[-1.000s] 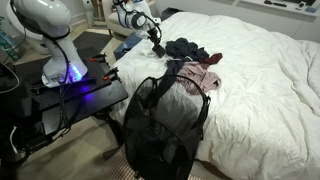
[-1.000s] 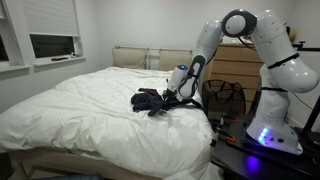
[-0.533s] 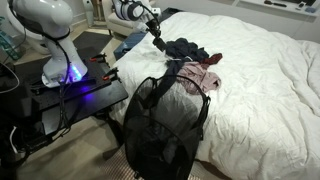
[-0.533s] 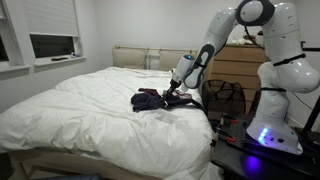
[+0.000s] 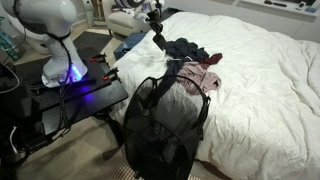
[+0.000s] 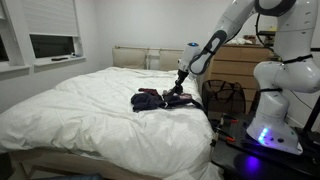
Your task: Pick the cloth and put it in the bag
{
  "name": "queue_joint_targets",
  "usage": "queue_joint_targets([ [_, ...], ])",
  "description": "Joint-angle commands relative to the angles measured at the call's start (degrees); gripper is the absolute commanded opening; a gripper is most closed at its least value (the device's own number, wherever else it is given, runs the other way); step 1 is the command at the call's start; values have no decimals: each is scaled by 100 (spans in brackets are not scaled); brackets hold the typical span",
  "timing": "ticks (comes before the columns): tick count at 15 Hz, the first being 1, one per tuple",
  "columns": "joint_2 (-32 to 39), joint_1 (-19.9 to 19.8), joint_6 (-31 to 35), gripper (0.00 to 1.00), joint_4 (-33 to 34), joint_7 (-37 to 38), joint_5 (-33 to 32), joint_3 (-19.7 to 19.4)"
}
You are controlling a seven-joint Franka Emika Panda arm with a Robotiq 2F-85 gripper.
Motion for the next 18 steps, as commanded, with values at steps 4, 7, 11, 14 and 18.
queue_joint_targets([
  [4, -708, 757, -1580, 2, 674, 888, -952, -1473],
  [7, -851, 856, -2298, 2, 1178, 1618, -957, -1849],
  [11, -997, 872, -2977, 2, 1705, 2503, -980, -2235],
  [14, -1062, 842, -3339, 2, 2018, 3134, -1025, -2561],
  [18, -989, 762, -3589, 2, 2359, 3817, -940, -3079],
])
